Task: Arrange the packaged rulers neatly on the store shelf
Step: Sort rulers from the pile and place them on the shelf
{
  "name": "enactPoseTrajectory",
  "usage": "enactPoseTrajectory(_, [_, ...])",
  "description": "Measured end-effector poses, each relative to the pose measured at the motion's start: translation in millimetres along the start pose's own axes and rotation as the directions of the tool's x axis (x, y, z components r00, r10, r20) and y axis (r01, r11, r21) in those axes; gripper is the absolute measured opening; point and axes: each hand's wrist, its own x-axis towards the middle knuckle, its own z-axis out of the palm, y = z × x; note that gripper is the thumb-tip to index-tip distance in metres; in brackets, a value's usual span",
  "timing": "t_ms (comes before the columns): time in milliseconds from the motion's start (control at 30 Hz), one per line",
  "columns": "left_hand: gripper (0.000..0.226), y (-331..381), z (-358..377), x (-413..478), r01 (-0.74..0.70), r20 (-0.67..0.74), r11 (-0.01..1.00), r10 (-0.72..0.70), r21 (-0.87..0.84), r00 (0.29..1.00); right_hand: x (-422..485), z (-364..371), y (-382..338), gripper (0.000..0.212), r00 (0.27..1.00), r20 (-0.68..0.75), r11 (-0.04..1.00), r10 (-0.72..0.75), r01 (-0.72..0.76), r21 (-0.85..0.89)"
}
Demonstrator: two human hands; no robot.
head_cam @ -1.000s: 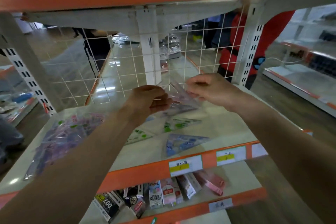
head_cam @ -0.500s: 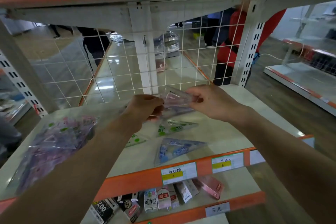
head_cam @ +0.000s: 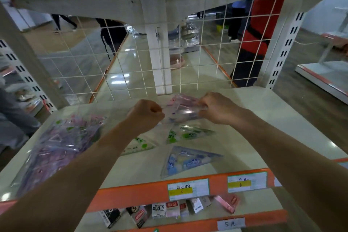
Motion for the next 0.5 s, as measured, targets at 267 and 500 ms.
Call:
enactPoseTrajectory(267, [0.021, -9, -1, 10, 0.005, -0.011, 0.999, -0.004, 0.035, 1.000, 11, 5, -5, 0.025, 0.997, 0.071, 0.999, -0.039, 0.038, 0.014])
enactPoseTrajectory(500, [0.018, -11, -4, 10, -0.012, 0.013, 1.000, 0.012, 0.013, 1.000, 13, 5, -4, 0.017, 0.989, 0.129, 0.997, -0.068, 0.070, -0.011])
